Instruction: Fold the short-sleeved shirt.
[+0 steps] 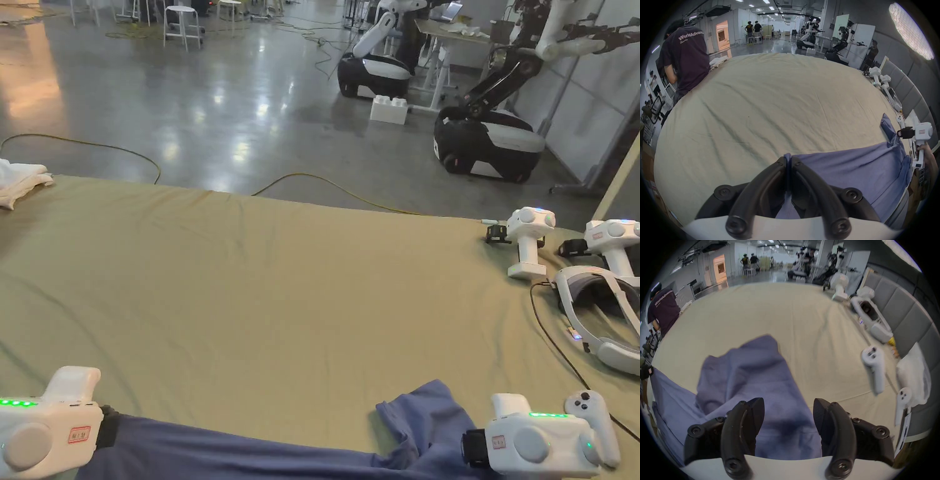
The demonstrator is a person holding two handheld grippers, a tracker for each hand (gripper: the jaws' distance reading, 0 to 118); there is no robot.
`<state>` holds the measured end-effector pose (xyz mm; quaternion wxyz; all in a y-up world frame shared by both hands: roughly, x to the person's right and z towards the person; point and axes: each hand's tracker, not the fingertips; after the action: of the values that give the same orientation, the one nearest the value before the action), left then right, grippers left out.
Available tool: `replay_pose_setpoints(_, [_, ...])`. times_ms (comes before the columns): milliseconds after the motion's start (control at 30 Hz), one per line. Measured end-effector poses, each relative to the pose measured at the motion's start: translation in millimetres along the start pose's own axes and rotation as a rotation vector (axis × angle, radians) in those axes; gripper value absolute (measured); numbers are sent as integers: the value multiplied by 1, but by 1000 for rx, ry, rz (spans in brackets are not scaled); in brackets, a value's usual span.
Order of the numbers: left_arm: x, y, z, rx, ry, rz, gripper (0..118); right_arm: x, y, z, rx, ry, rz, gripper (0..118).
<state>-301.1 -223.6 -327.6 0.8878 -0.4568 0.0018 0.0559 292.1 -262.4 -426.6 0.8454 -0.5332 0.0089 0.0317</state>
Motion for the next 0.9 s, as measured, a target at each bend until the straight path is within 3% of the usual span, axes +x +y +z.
replay_pose_setpoints(133, [5,-3,6,-1,3,9,6,8,-1,-9,-11,18,-57,55])
replay_pose_setpoints(167, [6,-4,7,-1,7,7,6,6,-2,-8,-9,17,-55,37])
replay_pose_setpoints(200, [1,-1,4,0,11,6,6,6,-1,-6,11,27,-42,2])
replay_pose_setpoints(433, [-1,-6,15,12,-1,30,6,-7,-14,25,80,9,-11,2])
replay_pose_setpoints(533, [-5,-11,32,42,-18,40,6,-3,-29,67,188,47,-31,2])
replay_pose_setpoints(667, [-9,-26,65,105,-30,38,6,6,-60,124,294,22,-14,2])
replay_pose_setpoints(900, [-16,-61,136,204,-70,26,6,11,-126,205,334,15,15,1])
